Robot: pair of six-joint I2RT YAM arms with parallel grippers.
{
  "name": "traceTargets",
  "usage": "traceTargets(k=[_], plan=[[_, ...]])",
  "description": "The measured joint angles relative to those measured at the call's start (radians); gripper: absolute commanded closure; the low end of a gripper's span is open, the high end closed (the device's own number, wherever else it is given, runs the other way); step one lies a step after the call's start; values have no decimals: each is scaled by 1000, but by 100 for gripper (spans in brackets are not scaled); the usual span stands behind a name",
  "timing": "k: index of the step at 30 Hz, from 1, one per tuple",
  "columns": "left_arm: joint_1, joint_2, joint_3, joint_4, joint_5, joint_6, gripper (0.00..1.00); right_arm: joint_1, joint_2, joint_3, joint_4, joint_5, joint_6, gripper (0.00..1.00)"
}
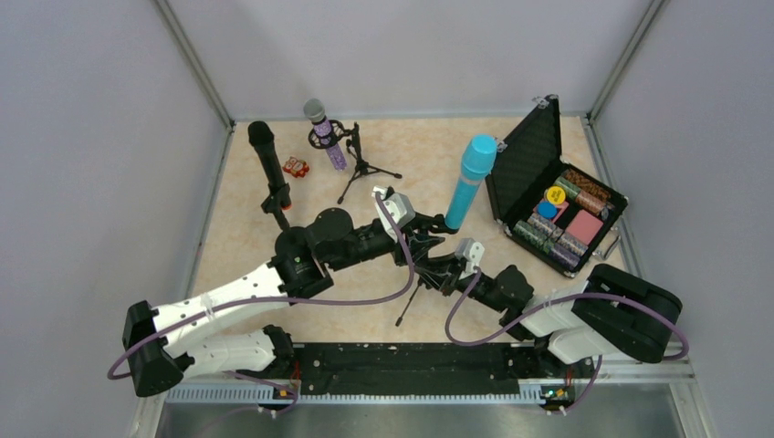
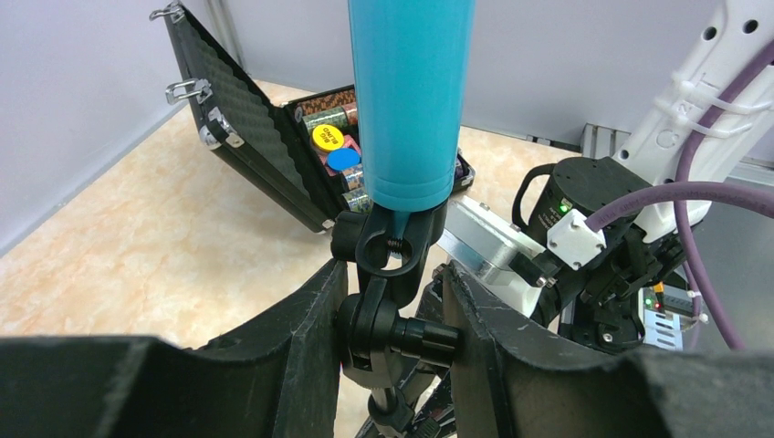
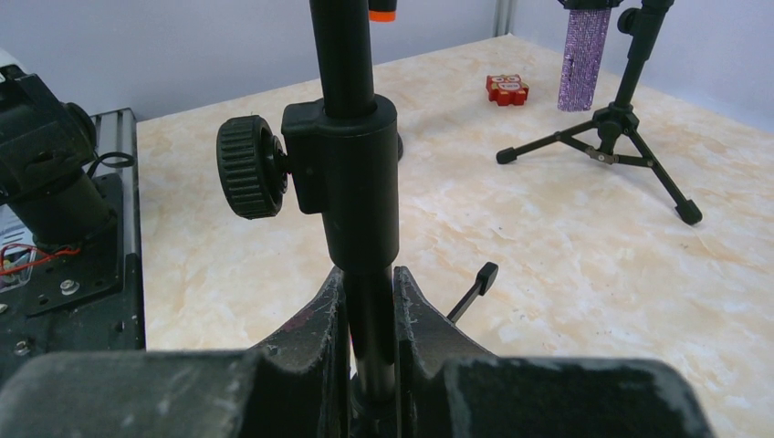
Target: Attach the microphones to the stand
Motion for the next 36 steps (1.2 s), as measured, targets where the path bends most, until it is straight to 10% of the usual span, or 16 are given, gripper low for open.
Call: traceTargets(k=[17,27,36], plan=[[-2,-75,26,-124,2,88,100,9,41,0,76,-24,-8,98],[-6,-106,26,-54,1,116,100,-1,-37,2,-127,11,65,41],[-6,-133,20,41,-54,130,100,-1,-268,47,-378,47,94,16]])
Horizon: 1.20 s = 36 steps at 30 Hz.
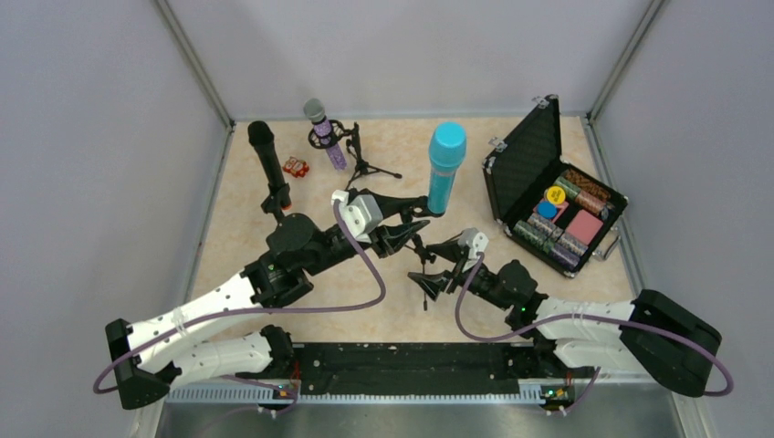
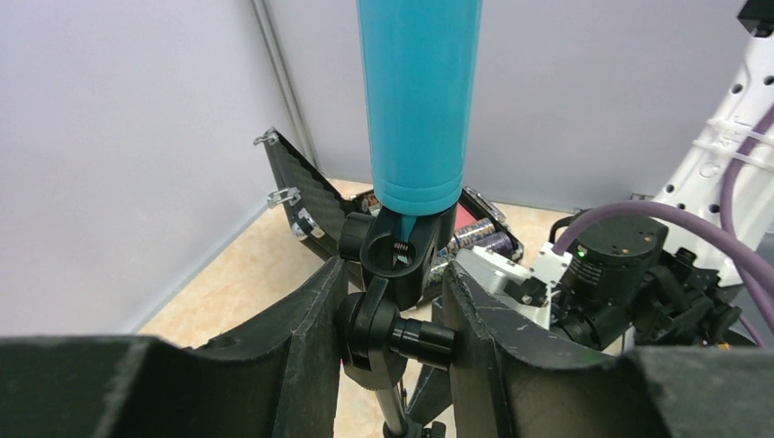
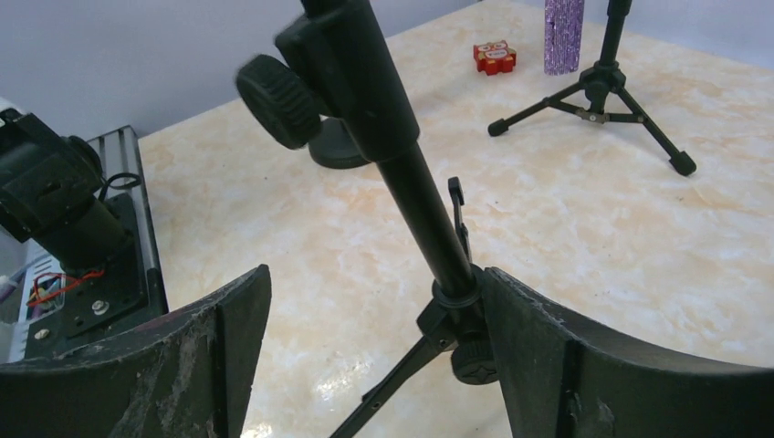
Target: Attach the microphones to the stand
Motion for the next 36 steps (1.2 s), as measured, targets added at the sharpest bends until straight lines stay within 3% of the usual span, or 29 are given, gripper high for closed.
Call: traceTargets(k=[16,26,36], plan=[[21,64,-105,112,-232,-30,100,0,-247,-53,-220,83,40,11],[193,139,-101,147,-239,-125,100,0,-277,-92,-252,90,113,11],[282,240,-28,127,-197,-127,100,0,-276,-93,-266,97,120,10]])
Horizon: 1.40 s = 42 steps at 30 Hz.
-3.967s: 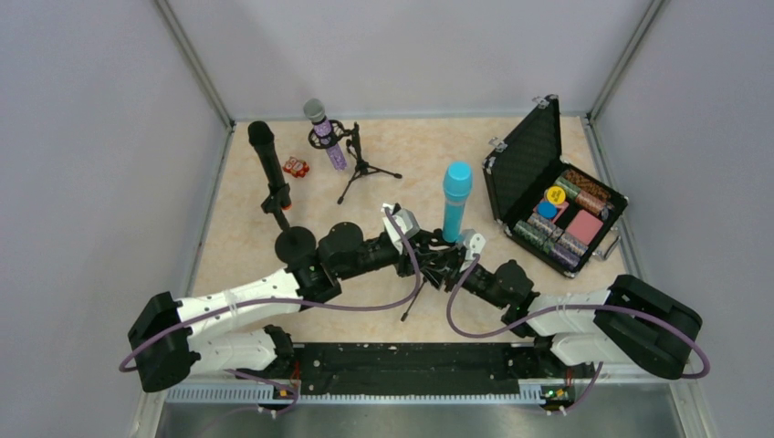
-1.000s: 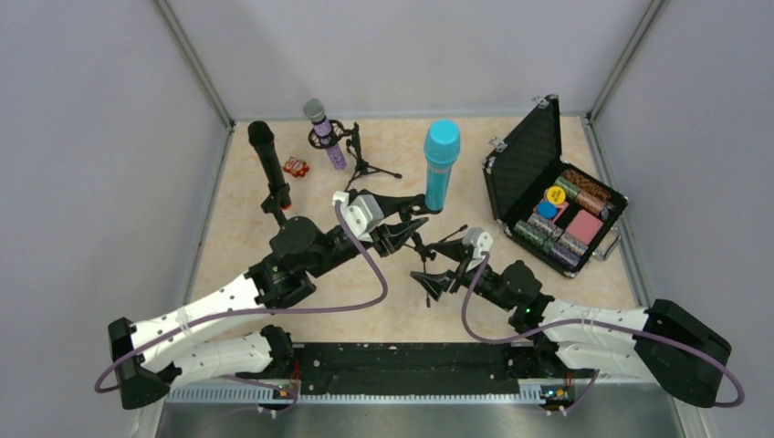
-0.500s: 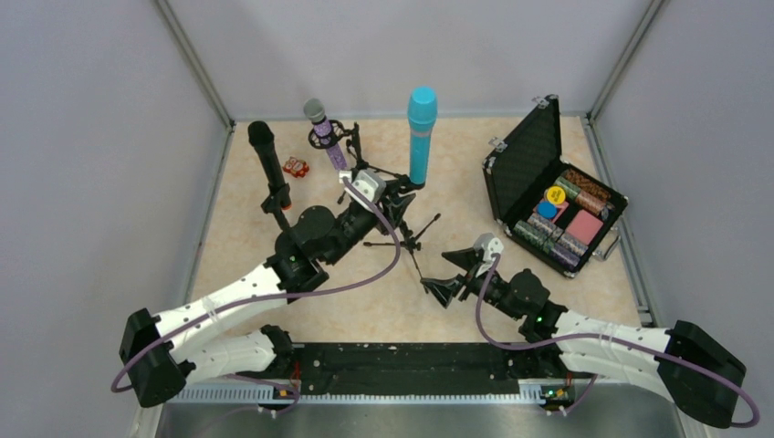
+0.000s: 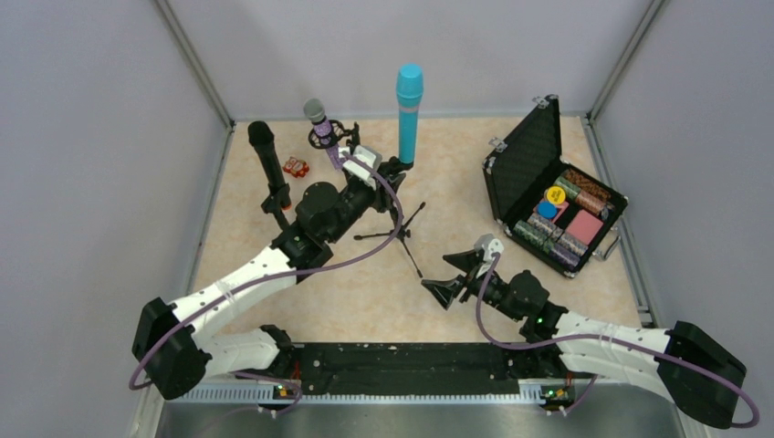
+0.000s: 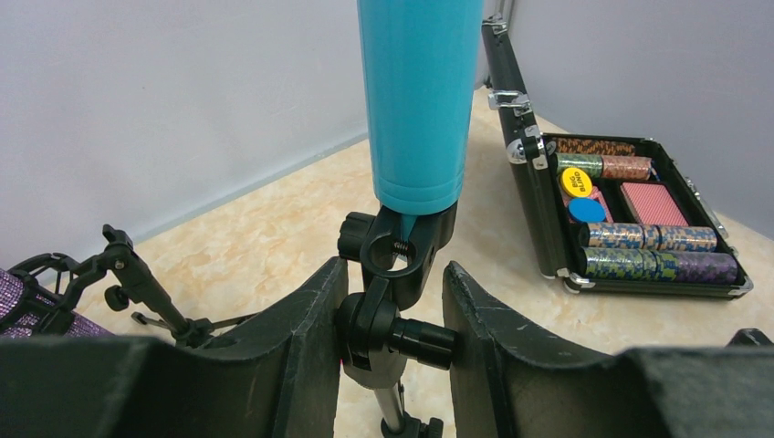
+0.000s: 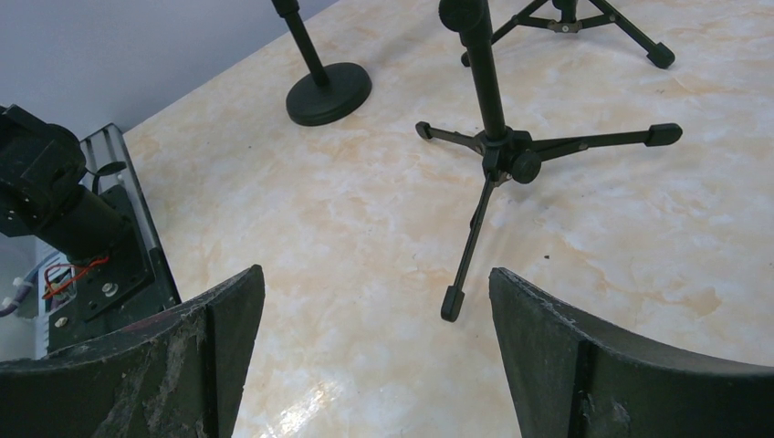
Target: Attach the microphones to the stand
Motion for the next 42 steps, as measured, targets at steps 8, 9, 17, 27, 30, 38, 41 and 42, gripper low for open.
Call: traceTargets(k=[8,9,17,27,30,38,41,42], plan=[[14,45,12,1,31,2,100,0,1,0,-28,-9,-26,10],[14,47,12,2,34,4,100,0,1,0,-31,-9,-30,10],[14,58,11,19,59,19,77,0,11,0,-39,-16,-39,10],[14,71,11,29,111,31,53,0,14,0,-41,-16,-46,10],[14,71,11,27,113,32,44,0,14,0,-41,-16,-47,10],[14,48,11,31,112,37,29,0,14,0,-41,-16,-56,10],[14,35,11,32,111,37,27,0,14,0,-41,-16,-61,10],[14,31,11,32,109,37,27,0,14,0,-41,-16,-62,10]])
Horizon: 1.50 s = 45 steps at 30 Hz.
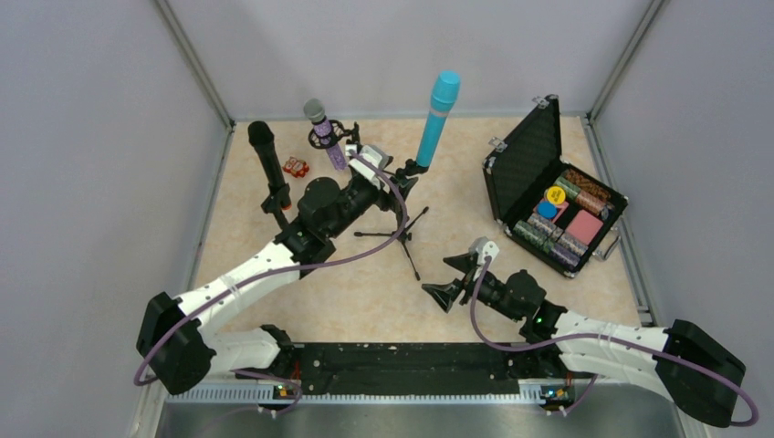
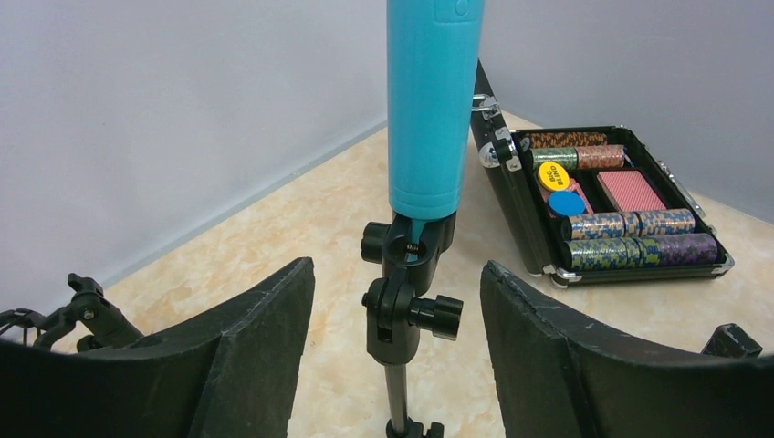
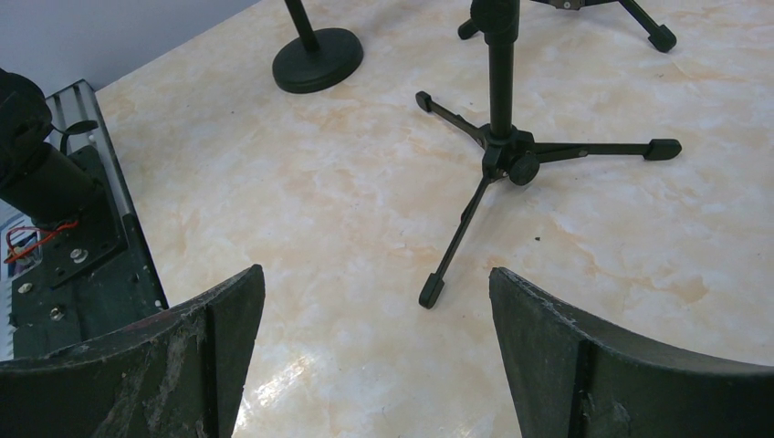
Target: Attach the microphones to the stand
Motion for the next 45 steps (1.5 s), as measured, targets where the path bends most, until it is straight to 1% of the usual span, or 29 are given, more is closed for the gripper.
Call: traceTargets(k=[9,15,19,24,27,28,35,40,45], plan=[[0,-27,-6,16,-5,0,23,0,2,0,-1,1,2,10],[0,-64,-34,29,-4,-1,15,0,12,3,-20,1,19,10],[0,-104,-69,24,-5,-3,14,0,24,16,-39,5,31,9],[0,-184,-162,-7,-17,-25,9,0,26,21,-57,17,53,6],[0,-243,-244,-32,-41,-66,2,0,28,21,-62,39,67,5],[0,-262,-272,-39,-47,-79,1,-1,32,21,-63,45,72,5],[0,-375,-422,-117,-88,-195,1,-12,66,23,-106,68,108,4],[0,-421,-477,-225,-140,-292,1,-44,97,57,-172,67,134,3],[0,-433,-487,-367,-210,-382,1,-113,111,111,-256,51,164,3]])
